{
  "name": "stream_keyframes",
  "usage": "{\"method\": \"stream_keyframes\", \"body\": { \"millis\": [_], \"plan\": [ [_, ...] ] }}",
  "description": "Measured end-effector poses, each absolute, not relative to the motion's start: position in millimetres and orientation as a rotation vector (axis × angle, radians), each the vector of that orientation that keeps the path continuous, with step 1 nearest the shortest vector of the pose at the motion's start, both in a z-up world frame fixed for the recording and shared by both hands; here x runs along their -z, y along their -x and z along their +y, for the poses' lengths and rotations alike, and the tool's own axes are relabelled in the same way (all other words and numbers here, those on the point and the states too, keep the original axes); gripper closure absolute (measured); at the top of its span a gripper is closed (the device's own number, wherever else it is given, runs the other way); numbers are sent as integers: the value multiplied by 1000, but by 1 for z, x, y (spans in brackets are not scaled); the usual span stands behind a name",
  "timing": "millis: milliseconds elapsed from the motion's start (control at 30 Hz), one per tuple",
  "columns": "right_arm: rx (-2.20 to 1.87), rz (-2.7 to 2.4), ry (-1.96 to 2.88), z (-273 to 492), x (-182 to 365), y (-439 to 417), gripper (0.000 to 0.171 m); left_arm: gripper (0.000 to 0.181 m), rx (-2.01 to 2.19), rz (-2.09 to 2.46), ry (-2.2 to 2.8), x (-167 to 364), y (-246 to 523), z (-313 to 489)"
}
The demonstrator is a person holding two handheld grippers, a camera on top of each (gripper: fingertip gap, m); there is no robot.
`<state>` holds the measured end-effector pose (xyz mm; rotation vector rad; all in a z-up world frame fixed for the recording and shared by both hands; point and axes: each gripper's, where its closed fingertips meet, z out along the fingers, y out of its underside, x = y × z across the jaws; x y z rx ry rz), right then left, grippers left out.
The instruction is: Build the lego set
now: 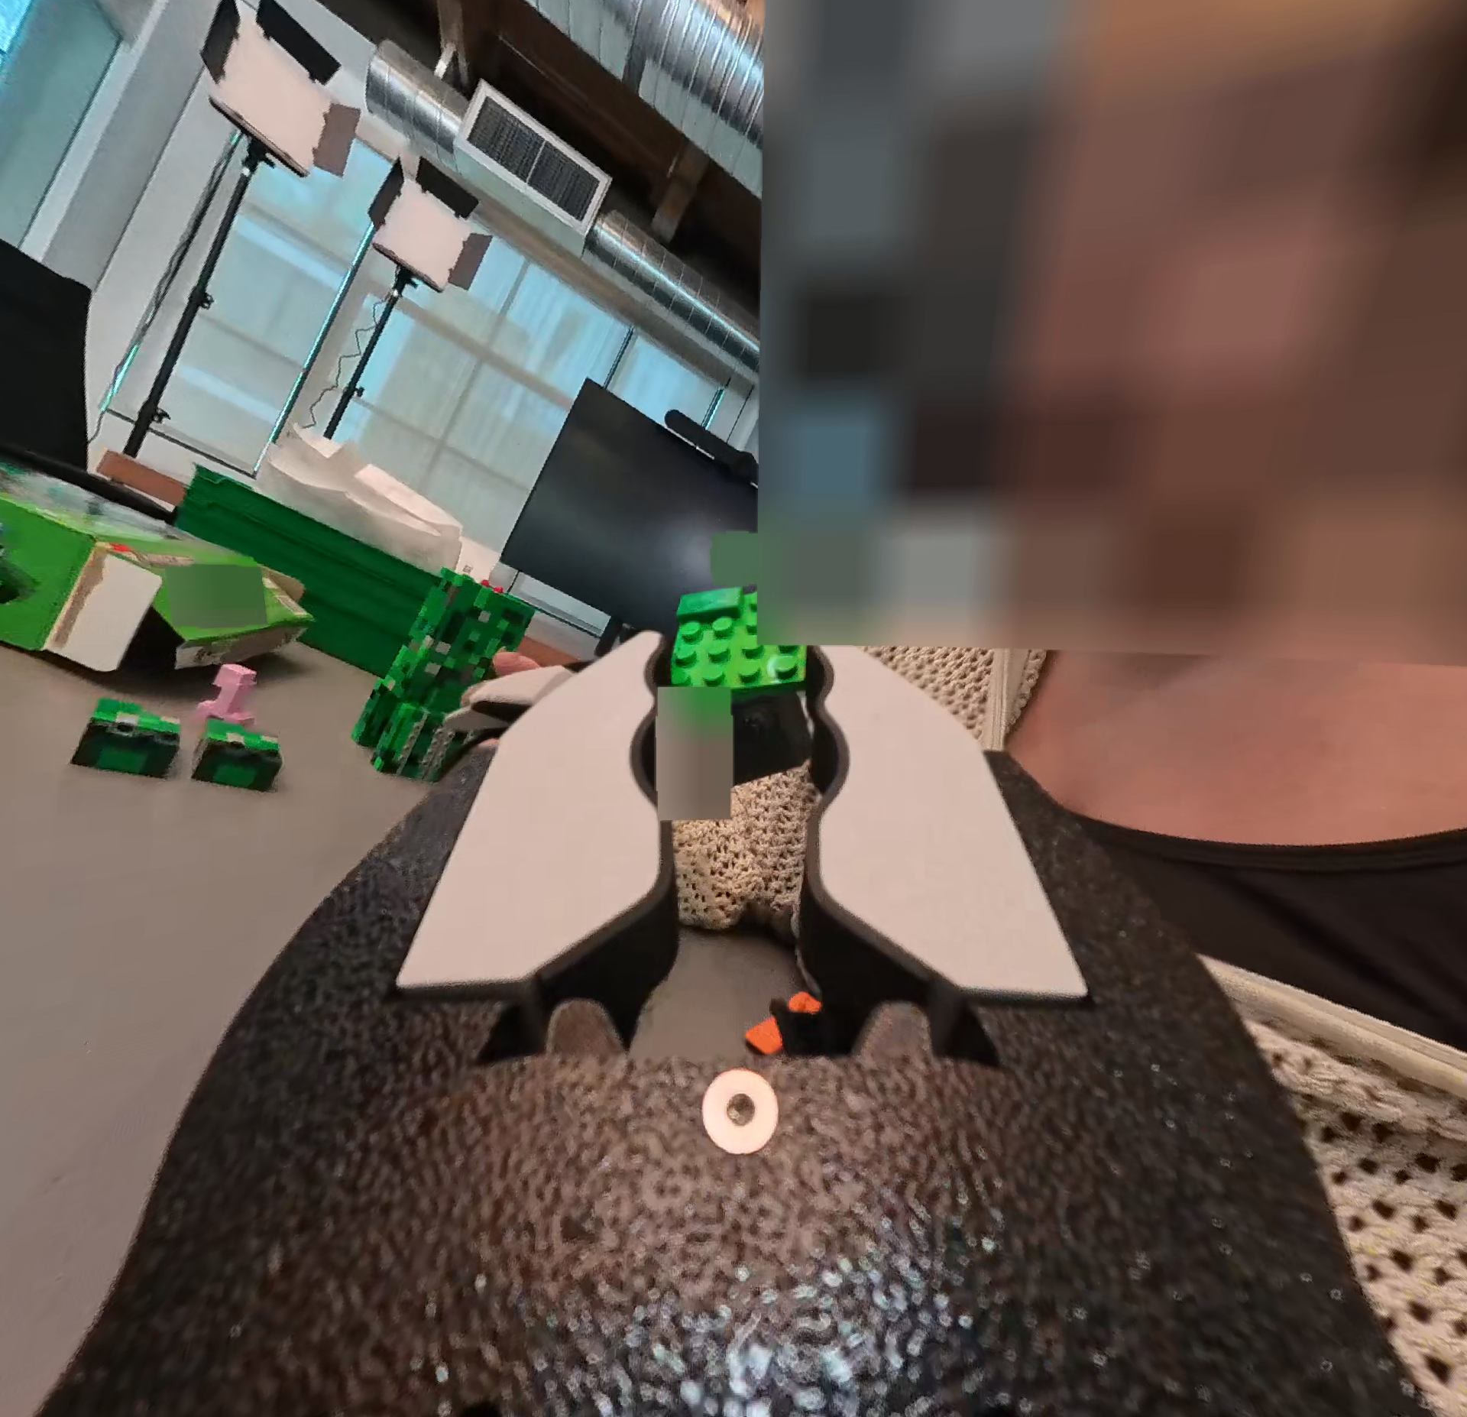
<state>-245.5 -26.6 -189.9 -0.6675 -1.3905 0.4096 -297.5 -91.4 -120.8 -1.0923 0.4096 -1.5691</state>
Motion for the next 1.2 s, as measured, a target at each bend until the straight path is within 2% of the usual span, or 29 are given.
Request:
{"method": "stream_keyframes", "body": {
  "millis": [200,433,567,733,900,1200],
  "plan": [
    [-450,-1382,704,-22,192,244,143,149,1496,356,1146,129,306,-81],
    [-598,-1219,875,10,181,234,154,149,1016,462,1379,159,295,-60],
    [-692,-1111,969,27,176,226,154,149,693,588,1509,184,292,-51],
    [-720,-1050,1071,44,179,222,156,148,644,663,1570,194,281,-54],
    [-687,-1129,1075,40,188,229,171,149,523,592,1568,191,291,-48],
    [-775,-1263,1091,35,198,253,171,148,240,707,1652,216,273,-50]
  ]
}}
